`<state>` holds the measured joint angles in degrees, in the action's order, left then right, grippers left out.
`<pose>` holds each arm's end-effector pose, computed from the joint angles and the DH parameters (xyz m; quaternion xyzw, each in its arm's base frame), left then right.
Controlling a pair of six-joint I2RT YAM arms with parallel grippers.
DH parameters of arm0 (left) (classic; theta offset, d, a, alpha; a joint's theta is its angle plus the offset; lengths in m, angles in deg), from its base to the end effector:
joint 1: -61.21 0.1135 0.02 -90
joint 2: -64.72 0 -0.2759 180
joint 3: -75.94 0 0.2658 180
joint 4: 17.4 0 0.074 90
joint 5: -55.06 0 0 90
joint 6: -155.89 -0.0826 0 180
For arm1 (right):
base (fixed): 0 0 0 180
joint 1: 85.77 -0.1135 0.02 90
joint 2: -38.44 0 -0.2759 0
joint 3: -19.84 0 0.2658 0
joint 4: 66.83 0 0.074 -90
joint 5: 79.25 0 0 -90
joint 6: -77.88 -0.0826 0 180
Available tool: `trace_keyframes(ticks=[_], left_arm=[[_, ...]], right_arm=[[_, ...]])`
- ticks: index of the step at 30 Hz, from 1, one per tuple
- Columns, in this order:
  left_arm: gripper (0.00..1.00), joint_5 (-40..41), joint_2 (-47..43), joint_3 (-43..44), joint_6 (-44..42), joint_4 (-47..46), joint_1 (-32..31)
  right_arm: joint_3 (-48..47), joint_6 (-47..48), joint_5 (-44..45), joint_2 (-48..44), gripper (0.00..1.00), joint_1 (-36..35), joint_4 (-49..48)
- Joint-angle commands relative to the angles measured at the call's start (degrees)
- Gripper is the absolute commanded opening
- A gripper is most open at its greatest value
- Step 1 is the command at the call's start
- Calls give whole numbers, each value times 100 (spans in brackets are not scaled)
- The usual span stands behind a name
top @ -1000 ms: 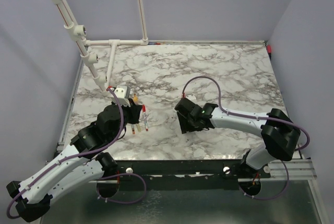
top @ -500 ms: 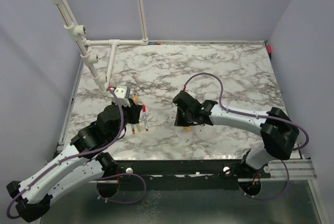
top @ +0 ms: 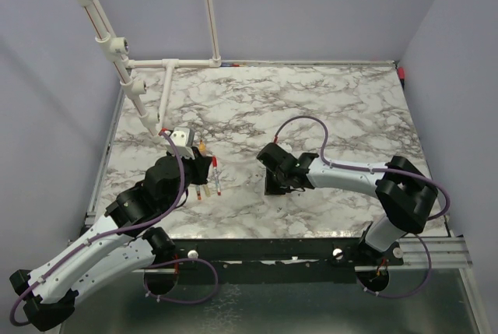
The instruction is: Insert the pens into the pen caps
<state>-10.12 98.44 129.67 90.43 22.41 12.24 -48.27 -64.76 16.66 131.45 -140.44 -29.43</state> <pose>0.1446 -0.1134 0.3072 0.0483 0.8071 -0.1952 0.5551 0.2083 0.2791 0.1388 -0.0048 0.9697 0.1629 0.1820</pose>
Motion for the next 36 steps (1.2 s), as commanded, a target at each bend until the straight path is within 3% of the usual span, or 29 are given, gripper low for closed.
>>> trace_keyframes(ticks=[1,16,36], left_arm=[[0,93,20,-51,-53,75,8],[0,102,43,-55,-51,78,4],[0,59,75,-49,-56,76,10]], right_arm=[[207,-3,196,53,1,-5,236],[126,-220,1490,132,1,1,1117],[-278,-349,2073,252,1,150,1403]])
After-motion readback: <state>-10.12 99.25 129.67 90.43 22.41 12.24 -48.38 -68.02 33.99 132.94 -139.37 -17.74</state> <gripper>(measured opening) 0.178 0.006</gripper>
